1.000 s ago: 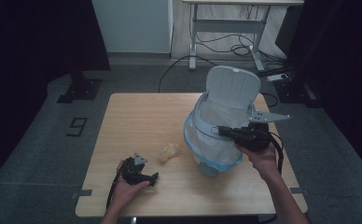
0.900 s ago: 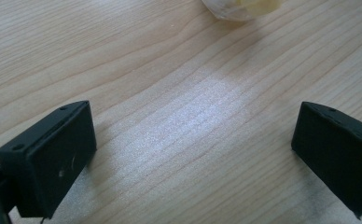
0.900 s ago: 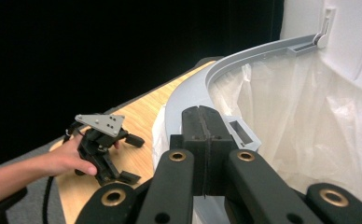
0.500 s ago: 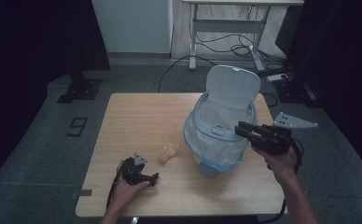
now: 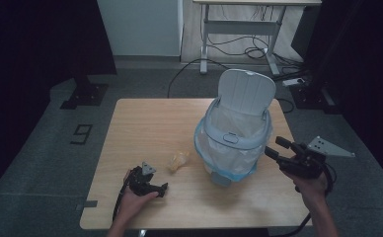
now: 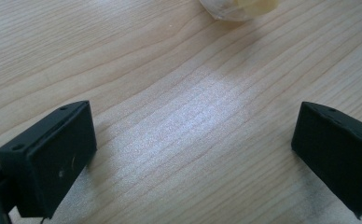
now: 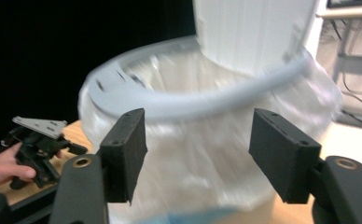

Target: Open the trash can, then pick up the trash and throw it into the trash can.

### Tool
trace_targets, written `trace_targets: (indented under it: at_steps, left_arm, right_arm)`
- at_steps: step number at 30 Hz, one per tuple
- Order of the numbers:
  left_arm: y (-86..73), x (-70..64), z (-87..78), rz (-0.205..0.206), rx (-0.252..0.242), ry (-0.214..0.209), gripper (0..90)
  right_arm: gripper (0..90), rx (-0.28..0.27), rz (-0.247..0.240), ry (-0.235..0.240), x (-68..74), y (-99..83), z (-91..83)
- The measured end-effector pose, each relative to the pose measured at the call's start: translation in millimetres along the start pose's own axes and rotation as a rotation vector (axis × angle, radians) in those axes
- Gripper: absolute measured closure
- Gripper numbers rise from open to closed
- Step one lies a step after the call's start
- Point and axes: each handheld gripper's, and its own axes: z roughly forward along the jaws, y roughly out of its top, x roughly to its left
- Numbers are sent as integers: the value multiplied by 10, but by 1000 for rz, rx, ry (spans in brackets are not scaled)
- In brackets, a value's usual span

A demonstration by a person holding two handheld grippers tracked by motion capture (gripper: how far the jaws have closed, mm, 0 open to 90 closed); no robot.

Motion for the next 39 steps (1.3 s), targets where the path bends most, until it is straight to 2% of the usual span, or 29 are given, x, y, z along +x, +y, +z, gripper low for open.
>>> trace_targets:
  at_steps: [2,4,5,7,10,11,13,14,15,17,19,23,28,32,39]
  left_arm:
    - [-2,-1,-3,0,1,2,0]
    - [-7,-4,-8,-1,1,2,0]
    - [-10,-7,-10,-2,0,2,0]
    - [-14,-9,-13,-3,0,3,0]
    - [-15,-9,-13,-4,0,3,0]
    - [-15,-9,-13,-4,0,3,0]
    - [-15,-9,-13,-4,0,4,0]
    - [-15,-10,-14,-4,0,4,0]
    - [-15,-10,-14,-4,0,4,0]
    - [-15,-10,-14,-4,0,4,0]
    - [-15,-10,-14,-4,0,4,0]
    - [-18,-11,-17,-5,1,4,0]
    - [-25,-8,-25,-3,-3,3,12]
    - [-34,7,-59,-12,-13,0,44]
    - [6,9,-187,-34,-65,-52,44]
  right_arm:
    - [347,18,19,-15,-48,-112,-22]
    - [334,37,17,-36,-70,-198,-32]
    - [318,52,22,-52,-96,-296,-46]
    - [311,55,30,-54,-106,-334,-48]
    - [291,81,46,-69,-154,-508,-46]
    - [285,103,57,-76,-198,-628,-33]
    - [285,109,61,-78,-219,-678,-25]
    - [284,132,88,-89,-280,-824,-8]
    - [284,132,88,-89,-280,-824,-8]
    - [282,156,99,-103,-351,-1006,6]
    - [276,164,102,-107,-363,-1047,10]
    - [271,221,99,-132,-442,-1283,36]
    - [271,266,100,-138,-461,-1401,85]
    - [271,280,96,-142,-458,-1438,99]
    - [272,267,106,-157,-489,-1440,50]
